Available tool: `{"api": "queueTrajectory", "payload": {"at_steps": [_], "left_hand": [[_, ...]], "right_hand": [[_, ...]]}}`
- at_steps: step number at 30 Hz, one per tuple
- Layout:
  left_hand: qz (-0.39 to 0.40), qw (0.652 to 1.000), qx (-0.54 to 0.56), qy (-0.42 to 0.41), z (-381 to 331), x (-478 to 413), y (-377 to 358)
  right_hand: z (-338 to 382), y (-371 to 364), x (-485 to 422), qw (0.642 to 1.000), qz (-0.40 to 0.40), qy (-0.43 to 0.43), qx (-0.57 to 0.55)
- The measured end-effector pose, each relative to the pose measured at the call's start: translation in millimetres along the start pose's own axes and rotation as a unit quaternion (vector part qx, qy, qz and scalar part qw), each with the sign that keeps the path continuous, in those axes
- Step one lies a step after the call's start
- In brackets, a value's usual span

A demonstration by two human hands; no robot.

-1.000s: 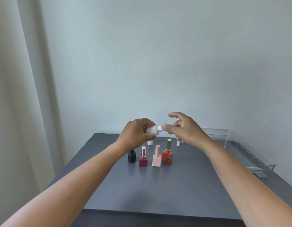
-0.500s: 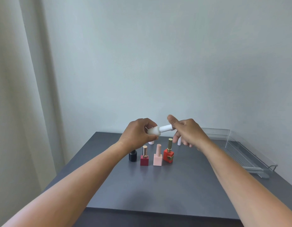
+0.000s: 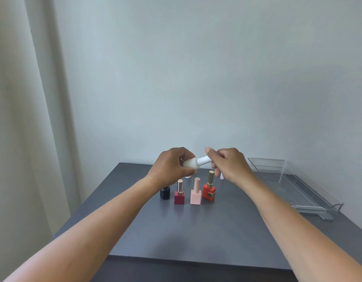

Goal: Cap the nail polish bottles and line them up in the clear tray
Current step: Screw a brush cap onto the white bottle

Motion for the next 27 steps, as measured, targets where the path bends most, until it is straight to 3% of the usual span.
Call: {"api": "queueTrajectory", "payload": {"at_steps": [7,13,18,21,27], "left_hand": [[0.003,1.000,0.006,0.023,6.6,0.1,4.1],[0.004,1.000,0.007,0.018,2.6,0.2,2.2],[0.006,1.000,0.005,0.008,-2.5,0.7,-0.2],[0.018,1.000,0.014,0.021,-0.2,0.7,1.8],[0.018,0.999,0.006,0.030,1.8,0.2,6.0]], "right_hand": [[4.2,8.5,2.7,0.997,0.065,0.045,-0.010],[3.9,8.5,1.7,0.997,0.044,0.059,-0.030],[0.7,3.4,1.7,0.999,0.019,0.029,0.030],[0.7,3.0,1.5,0.997,0.050,0.011,0.055],[3.5,2.4,0.7,0.994,0.061,0.073,0.059]]}}
Point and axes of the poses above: each hand's wrist, its own x-axis away from the middle knuckle, its own y-axis out of the back of the hand, z = x × y, the point moved 2 cm from there along -x, towards the middle knuckle, and after that the axes turned 11 degrees about z, right-handed, at the moved point
